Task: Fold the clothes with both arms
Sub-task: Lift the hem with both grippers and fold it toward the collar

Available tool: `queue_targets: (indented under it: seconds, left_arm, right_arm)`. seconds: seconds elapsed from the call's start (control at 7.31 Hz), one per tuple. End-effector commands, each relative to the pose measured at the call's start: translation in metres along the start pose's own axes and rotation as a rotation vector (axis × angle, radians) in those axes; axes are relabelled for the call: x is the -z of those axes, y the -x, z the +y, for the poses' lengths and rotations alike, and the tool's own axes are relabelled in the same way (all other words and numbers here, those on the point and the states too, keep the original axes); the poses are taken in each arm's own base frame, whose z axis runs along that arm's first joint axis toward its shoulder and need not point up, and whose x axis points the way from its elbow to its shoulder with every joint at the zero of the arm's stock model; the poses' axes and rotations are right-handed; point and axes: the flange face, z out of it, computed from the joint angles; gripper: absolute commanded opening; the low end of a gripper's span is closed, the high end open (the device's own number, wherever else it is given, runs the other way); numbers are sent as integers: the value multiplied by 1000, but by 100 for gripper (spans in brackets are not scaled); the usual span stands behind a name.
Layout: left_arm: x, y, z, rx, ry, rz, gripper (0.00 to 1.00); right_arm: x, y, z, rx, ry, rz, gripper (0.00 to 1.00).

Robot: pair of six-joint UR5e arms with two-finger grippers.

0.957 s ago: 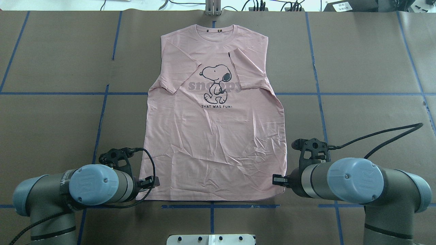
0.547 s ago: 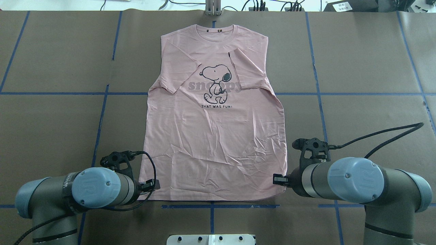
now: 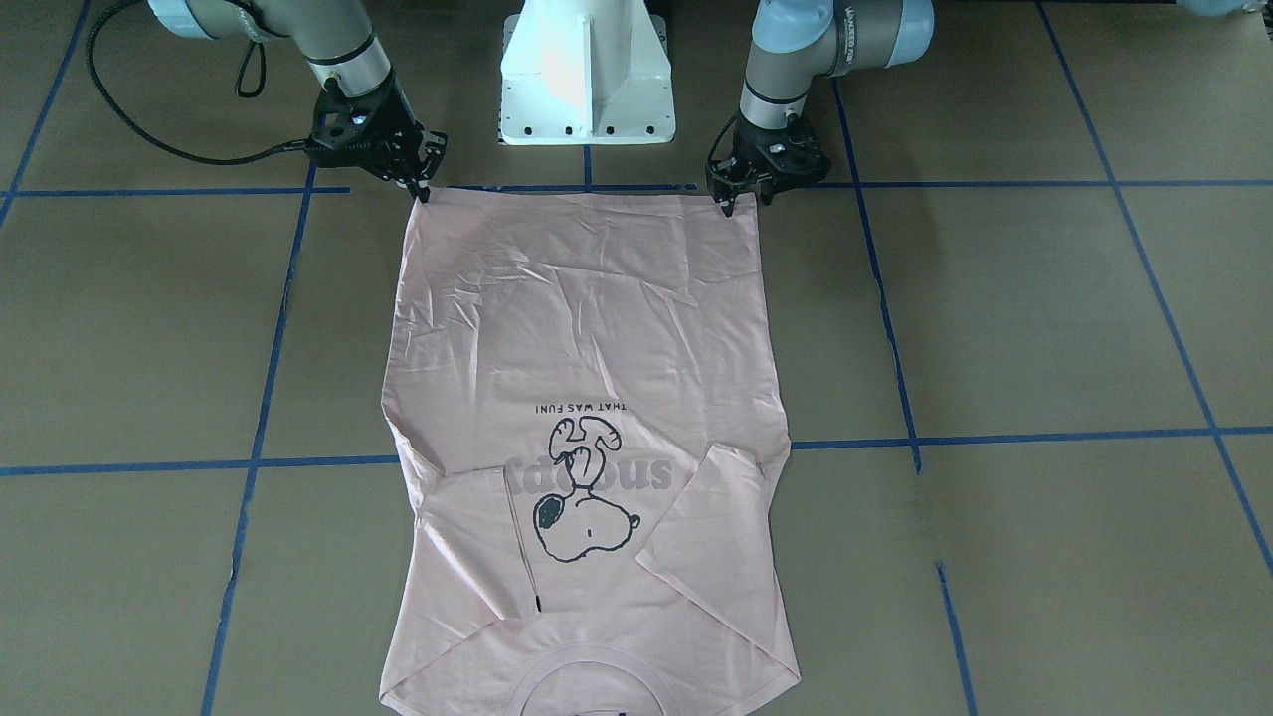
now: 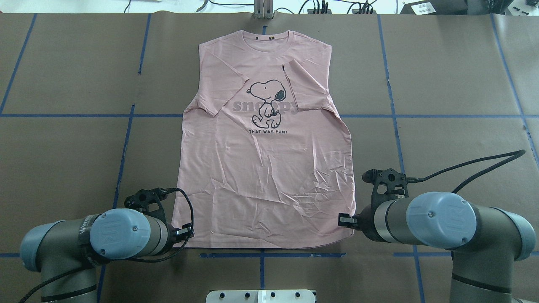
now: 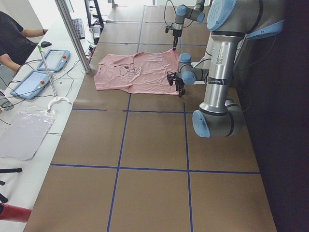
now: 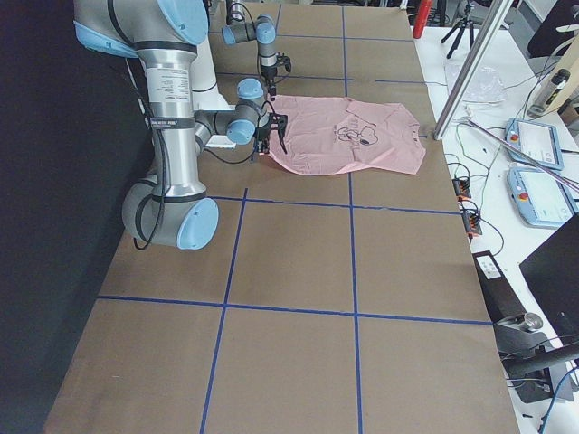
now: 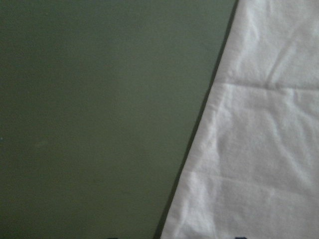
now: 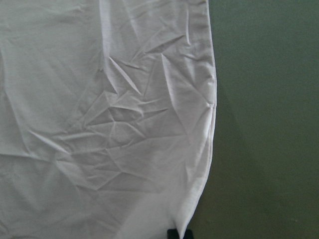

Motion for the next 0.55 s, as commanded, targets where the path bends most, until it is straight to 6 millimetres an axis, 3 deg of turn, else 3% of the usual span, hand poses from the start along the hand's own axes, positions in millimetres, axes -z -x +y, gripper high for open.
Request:
queue_targets:
  seconds: [0.0,0.27,0.41]
  left_arm:
    - [3,-2,1,8,3,6,0]
    - [9,-4,1,12,7,17,0]
    - [22,-5,3,12,8,12,0]
  right_arm:
    - [1,-1,-2,-3,2,1,0]
    - [4,0,-2,-3,2,-5,0]
    - [12,1,-2,-3,-1,-19,0]
